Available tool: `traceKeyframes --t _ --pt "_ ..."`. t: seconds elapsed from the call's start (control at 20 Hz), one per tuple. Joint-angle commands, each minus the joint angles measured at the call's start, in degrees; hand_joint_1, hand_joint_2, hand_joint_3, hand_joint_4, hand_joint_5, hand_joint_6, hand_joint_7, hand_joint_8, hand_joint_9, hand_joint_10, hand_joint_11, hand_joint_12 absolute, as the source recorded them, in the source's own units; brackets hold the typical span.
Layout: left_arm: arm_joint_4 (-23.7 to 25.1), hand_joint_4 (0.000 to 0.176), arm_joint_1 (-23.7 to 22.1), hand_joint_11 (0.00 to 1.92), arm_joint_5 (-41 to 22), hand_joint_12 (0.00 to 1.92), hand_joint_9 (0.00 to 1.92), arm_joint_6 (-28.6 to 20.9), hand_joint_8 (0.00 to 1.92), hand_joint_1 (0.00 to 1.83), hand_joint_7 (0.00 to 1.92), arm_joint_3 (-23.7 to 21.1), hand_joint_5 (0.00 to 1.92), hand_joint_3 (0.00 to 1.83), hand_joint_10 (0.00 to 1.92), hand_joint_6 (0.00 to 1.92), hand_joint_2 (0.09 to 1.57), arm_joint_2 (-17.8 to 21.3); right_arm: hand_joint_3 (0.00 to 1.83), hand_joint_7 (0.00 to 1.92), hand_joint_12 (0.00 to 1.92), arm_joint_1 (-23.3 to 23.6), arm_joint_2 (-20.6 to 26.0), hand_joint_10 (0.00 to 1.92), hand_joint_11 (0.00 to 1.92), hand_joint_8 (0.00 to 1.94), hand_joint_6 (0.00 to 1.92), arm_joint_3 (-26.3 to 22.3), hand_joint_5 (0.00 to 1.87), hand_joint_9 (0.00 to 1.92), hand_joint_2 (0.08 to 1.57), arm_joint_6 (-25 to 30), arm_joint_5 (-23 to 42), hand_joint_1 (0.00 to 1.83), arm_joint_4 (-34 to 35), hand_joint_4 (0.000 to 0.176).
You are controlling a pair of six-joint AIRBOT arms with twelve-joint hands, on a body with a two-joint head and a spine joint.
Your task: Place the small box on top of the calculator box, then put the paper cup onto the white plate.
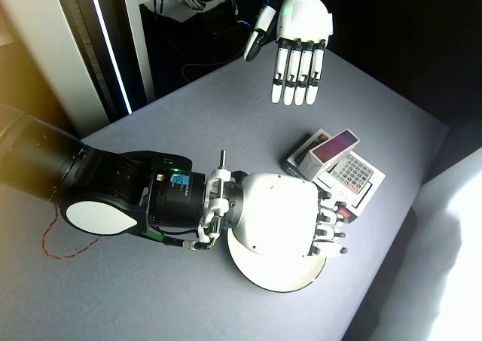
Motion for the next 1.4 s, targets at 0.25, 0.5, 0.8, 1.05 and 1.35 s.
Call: traceKeyframes --t 0.25,0.5,0.8,1.05,1.35 --pt "-1.16 0.0 -0.72 0.0 -4.99 0.18 0.16 -0.24 0.0 0.0 0.21 0.05 0.21 0.0 0.0 0.0 1.26 0.15 0.0 0.58 1.29 0.17 0.73 0.0 0.01 0.0 0.0 0.22 0.53 0.53 1.06 0.34 5.2 1.07 1.01 0.0" --pt "-1.25 0.0 -0.89 0.0 -4.75 0.24 0.17 -0.24 0.0 0.0 0.22 -0.05 0.24 0.0 0.0 0.0 1.27 0.13 0.0 0.48 1.1 0.17 0.74 0.0 0.0 0.0 0.0 0.21 0.43 0.44 1.0 0.37 5.07 1.08 1.01 0.0" --pt "-0.81 0.0 -1.98 0.0 -3.79 0.25 0.19 -0.24 0.0 0.0 0.24 0.0 0.25 0.0 0.0 0.0 1.26 -0.48 0.0 0.45 0.99 0.17 0.73 0.0 0.0 0.0 0.0 0.19 0.38 0.4 1.0 0.48 4.88 1.06 1.01 0.0" --pt "-0.8 0.0 -2.21 0.0 -3.46 0.17 0.17 -0.24 0.0 0.0 0.21 0.07 0.22 0.0 0.0 0.0 1.26 -0.52 0.0 0.32 0.79 0.16 0.74 0.0 0.0 0.0 0.0 0.14 0.25 0.3 0.96 1.45 4.73 0.93 1.01 0.0" --pt "-0.68 0.0 -2.2 0.0 -3.46 0.22 0.19 -0.24 0.01 0.0 0.23 0.07 0.24 0.0 0.01 0.0 1.26 -0.51 0.0 0.27 0.7 0.23 1.03 0.0 0.0 0.0 0.0 -1.16 0.19 0.23 0.86 1.77 4.55 0.6 -0.77 0.0"
